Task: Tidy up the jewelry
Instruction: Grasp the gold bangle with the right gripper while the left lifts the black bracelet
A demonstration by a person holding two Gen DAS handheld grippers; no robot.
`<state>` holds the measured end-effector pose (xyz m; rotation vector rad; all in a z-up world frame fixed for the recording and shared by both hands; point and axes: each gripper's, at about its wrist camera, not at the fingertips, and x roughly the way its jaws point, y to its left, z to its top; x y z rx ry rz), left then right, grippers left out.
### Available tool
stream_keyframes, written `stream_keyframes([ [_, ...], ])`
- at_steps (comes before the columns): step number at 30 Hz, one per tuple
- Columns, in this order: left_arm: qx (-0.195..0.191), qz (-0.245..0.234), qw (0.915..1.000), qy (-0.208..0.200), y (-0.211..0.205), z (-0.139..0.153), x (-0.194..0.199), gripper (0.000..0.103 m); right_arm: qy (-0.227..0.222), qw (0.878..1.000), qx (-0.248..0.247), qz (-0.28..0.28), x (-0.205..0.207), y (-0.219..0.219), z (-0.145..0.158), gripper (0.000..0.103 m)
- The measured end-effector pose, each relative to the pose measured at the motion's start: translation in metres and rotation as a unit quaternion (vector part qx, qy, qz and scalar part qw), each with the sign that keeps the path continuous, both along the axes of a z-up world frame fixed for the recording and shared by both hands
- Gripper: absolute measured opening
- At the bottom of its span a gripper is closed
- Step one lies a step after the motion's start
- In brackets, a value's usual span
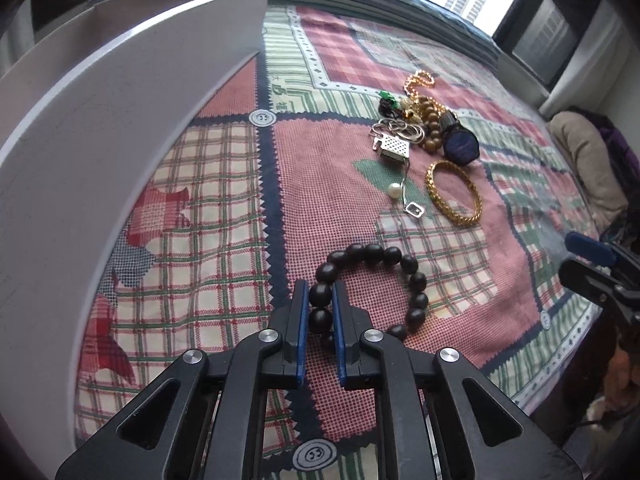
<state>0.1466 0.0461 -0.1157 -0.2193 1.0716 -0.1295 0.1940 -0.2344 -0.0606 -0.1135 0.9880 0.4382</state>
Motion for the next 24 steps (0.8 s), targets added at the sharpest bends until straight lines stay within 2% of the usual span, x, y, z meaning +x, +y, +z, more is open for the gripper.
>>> stream_keyframes([
  [3,-0.01,0.008,0.9999,-0.008,0.007,0.008,-0.005,0.009,0.004,0.999,-0.013,0.035,0.016,0.015,-0.008,0.076],
  [4,-0.012,0.009,0.9998,-0.012,0.008,0.01,-0.006,0.009,0.006,0.998,-0.017,0.052,0.021,0.023,-0.011,0.071],
  [5,-0.013,0.01,0.9998,-0.015,0.009,0.012,-0.007,0.009,0.007,0.997,-0.023,0.067,0.026,0.031,-0.014,0.061],
  [8,-0.024,0.012,0.9994,-0.02,0.012,0.017,-0.009,0.009,0.016,0.994,-0.031,0.101,0.046,0.053,-0.025,0.048],
  [12,-0.033,0.015,0.9991,-0.022,0.015,0.021,-0.01,0.009,0.021,0.99,-0.054,0.129,0.07,0.075,-0.043,0.047],
  [15,-0.039,0.015,0.9988,-0.025,0.016,0.023,-0.011,0.009,0.039,0.987,-0.076,0.138,0.081,0.084,-0.058,0.037],
  [16,-0.041,0.014,0.9987,-0.027,0.016,0.025,-0.011,0.009,0.029,0.987,-0.076,0.141,0.081,0.084,-0.057,0.033],
  [17,-0.043,0.014,0.9986,-0.029,0.016,0.027,-0.012,0.009,0.034,0.986,-0.079,0.143,0.082,0.084,-0.057,0.019],
  [19,-0.049,0.013,0.9982,-0.032,0.016,0.032,-0.013,0.009,0.047,0.987,-0.068,0.138,0.085,0.079,-0.054,0.005],
  [24,-0.062,0.012,0.9965,-0.054,0.017,0.058,-0.02,0.009,0.051,0.991,-0.015,0.124,0.07,0.059,-0.027,0.005],
])
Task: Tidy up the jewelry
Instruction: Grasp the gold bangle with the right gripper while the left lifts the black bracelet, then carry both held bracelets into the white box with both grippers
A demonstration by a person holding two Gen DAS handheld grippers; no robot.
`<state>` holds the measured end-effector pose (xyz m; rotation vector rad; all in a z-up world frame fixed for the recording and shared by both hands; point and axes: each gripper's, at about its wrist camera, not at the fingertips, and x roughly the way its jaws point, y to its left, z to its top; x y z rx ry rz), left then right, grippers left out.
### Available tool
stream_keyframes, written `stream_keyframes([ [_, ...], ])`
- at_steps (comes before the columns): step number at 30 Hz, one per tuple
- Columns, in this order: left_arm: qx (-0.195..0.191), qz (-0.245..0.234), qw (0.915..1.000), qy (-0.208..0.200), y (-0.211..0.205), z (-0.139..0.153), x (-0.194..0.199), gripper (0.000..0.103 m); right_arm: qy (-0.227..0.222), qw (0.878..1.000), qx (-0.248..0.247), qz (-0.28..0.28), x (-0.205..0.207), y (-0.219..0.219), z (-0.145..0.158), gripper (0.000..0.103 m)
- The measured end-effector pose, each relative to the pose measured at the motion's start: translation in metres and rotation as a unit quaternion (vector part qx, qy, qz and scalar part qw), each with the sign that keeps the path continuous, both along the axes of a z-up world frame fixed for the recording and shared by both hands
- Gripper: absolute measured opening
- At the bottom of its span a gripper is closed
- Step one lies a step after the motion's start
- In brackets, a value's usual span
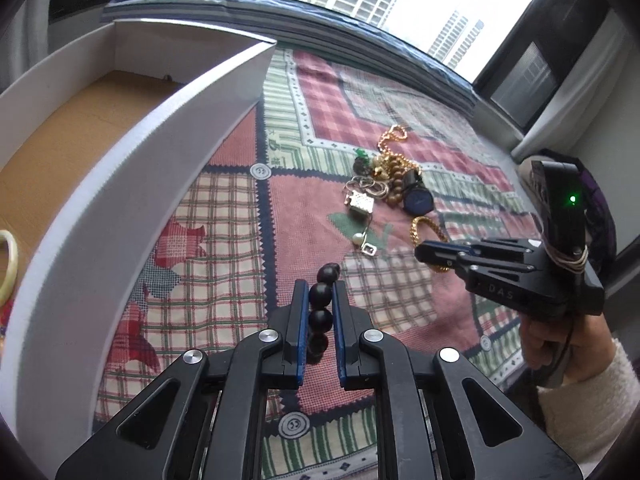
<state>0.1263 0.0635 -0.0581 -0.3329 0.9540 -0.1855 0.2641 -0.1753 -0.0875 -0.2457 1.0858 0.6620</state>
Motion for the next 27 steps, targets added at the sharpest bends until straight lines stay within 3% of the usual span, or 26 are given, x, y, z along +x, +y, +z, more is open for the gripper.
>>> stream_keyframes([
  [8,-0.015,0.014,0.9972,-0.071,0.037,0.09,-0.036,0.009,-0.038,0.996,0.077,0.036,-0.035,0.011,0.078,0.005],
  [14,0.042,0.091,0.988,-0.117,0.107,0.146,-0.065,0.009,-0.074,0.983,0.135,0.097,-0.051,0.069,0.137,0.005],
  [16,0.068,0.122,0.9834,-0.115,0.132,0.146,-0.068,0.009,-0.084,0.979,0.145,0.118,-0.056,0.097,0.15,0.005],
  [21,0.076,0.172,0.9798,-0.067,0.183,0.112,-0.057,0.009,-0.091,0.968,0.147,0.179,-0.065,0.176,0.16,0.005],
  [27,0.063,0.18,0.9816,-0.014,0.201,0.058,-0.025,0.009,-0.072,0.969,0.096,0.218,-0.064,0.26,0.13,0.005],
])
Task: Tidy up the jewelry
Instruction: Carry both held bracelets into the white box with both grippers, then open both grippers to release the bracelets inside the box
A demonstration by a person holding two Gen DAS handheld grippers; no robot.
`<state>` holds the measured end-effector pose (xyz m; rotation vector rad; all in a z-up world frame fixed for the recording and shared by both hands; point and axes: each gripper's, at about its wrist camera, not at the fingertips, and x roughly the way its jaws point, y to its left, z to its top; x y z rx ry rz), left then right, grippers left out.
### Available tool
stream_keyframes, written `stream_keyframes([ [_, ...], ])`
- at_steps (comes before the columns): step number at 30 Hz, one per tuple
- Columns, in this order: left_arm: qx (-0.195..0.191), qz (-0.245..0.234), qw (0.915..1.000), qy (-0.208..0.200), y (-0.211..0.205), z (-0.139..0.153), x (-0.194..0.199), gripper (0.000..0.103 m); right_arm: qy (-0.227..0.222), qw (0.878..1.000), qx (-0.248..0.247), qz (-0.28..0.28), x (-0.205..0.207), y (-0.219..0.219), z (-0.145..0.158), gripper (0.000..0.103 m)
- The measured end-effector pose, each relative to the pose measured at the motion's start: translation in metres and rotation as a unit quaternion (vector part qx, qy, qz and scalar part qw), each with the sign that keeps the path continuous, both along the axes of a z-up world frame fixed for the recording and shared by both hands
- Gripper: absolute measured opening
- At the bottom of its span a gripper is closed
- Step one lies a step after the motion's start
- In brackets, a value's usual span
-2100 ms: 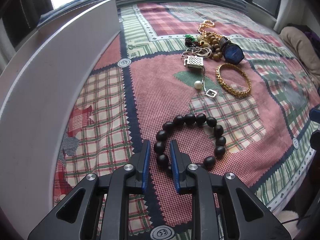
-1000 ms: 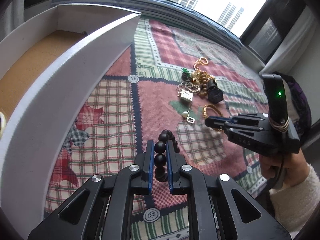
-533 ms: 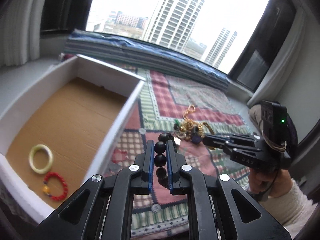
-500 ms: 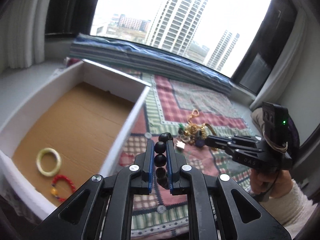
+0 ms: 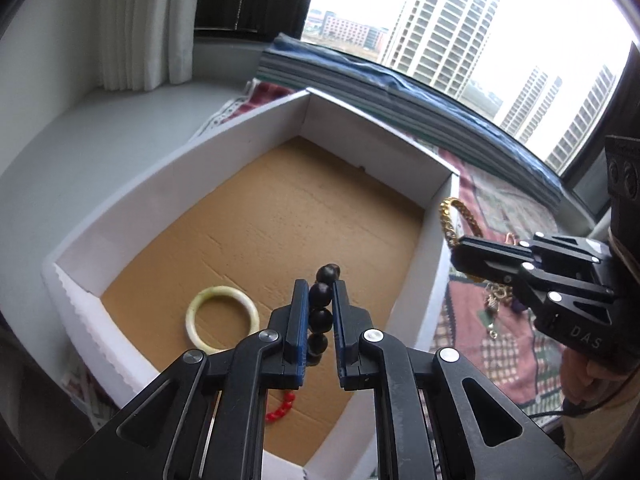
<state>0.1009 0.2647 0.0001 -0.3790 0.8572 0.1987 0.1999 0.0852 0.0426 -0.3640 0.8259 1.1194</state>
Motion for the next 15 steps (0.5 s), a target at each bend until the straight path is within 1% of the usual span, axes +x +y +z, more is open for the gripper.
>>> stream_keyframes([
  [5,0.006,-0.004,0.9997,0.024,-0.005,-0.026,0.02,0.009,0.004,0.999,-0.05,-0.006,0.01,0.039,-0.034,0.005],
  [8,0.013,-0.006,0.9992,0.036,-0.006,-0.039,0.028,0.009,-0.001,0.997,-0.079,-0.007,0.013,0.051,-0.053,0.005],
  [11,0.029,-0.006,0.9982,0.051,-0.006,-0.049,0.035,0.011,-0.004,0.994,-0.106,-0.017,0.019,0.058,-0.072,0.006],
  [13,0.035,0.006,0.9978,0.056,0.0,-0.05,0.033,0.027,-0.003,0.993,-0.117,-0.027,0.021,0.063,-0.081,0.008],
  [14,0.035,0.016,0.9979,0.052,0.003,-0.049,0.03,0.043,-0.002,0.992,-0.119,-0.032,0.022,0.064,-0.082,0.01],
  [15,0.036,0.026,0.998,0.044,0.007,-0.045,0.025,0.052,0.001,0.993,-0.113,-0.035,0.021,0.06,-0.08,0.014],
])
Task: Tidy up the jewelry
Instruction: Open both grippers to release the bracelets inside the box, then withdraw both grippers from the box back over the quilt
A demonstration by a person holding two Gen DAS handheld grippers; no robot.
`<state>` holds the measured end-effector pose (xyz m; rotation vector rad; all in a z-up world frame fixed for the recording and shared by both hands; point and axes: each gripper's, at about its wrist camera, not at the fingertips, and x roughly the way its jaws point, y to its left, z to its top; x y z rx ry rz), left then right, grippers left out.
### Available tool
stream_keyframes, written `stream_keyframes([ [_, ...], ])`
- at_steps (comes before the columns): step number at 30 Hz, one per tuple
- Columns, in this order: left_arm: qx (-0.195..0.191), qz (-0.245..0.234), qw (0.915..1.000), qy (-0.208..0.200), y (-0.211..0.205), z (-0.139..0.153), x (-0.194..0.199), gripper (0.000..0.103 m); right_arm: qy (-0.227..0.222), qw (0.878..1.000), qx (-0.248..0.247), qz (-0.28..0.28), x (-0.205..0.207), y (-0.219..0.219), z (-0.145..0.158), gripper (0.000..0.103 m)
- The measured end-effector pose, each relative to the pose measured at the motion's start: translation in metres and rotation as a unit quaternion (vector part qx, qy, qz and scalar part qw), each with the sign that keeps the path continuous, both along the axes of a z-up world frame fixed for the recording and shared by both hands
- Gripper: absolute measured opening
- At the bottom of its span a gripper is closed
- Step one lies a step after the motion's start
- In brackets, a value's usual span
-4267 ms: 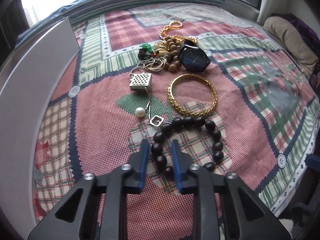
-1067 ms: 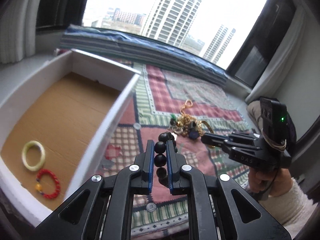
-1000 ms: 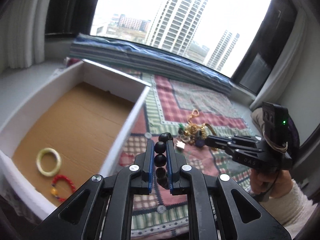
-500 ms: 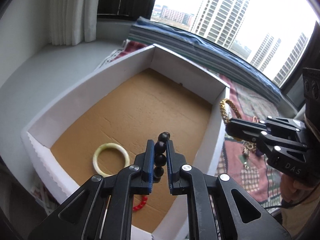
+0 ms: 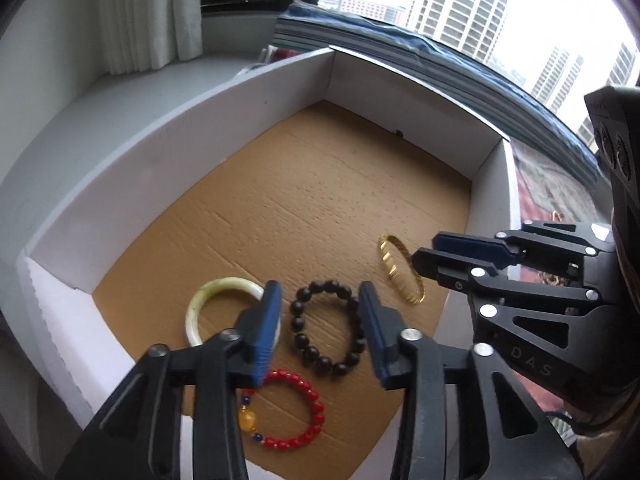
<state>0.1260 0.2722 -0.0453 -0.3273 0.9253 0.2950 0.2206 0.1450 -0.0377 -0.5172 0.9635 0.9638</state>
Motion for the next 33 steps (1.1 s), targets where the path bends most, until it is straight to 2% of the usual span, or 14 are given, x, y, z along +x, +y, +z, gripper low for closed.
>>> stream_keyframes([
  [2,0.009,0.015,0.9998,-0.011,0.005,0.009,-0.01,0.058,0.0,1.0,0.023,-0.015,0.0,-0.007,0.009,0.036],
  [6,0.026,0.034,0.9985,-0.033,0.009,0.028,-0.033,0.07,-0.01,0.998,0.058,-0.036,-0.003,-0.03,0.034,0.04],
  [8,0.037,0.036,0.9976,-0.046,0.004,0.036,-0.044,0.075,-0.022,0.996,0.07,-0.046,-0.009,-0.045,0.046,0.049],
  [10,0.046,0.037,0.9967,-0.056,-0.004,0.042,-0.055,0.081,-0.032,0.995,0.077,-0.056,-0.018,-0.063,0.053,0.054],
  [14,0.036,0.014,0.9965,-0.073,-0.033,0.046,-0.069,0.083,-0.04,0.994,0.071,-0.077,-0.034,-0.097,0.056,0.055],
  [21,0.02,-0.06,0.9944,-0.084,-0.106,0.043,-0.079,0.089,-0.038,0.989,0.069,-0.126,-0.064,-0.177,0.049,0.055],
  [28,0.01,-0.13,0.9904,-0.045,-0.179,0.014,-0.082,0.09,-0.041,0.977,0.062,-0.198,-0.09,-0.267,0.026,0.055],
  [33,0.013,-0.154,0.9876,-0.028,-0.207,0.001,-0.082,0.09,-0.03,0.965,0.057,-0.254,-0.104,-0.319,0.011,0.055],
])
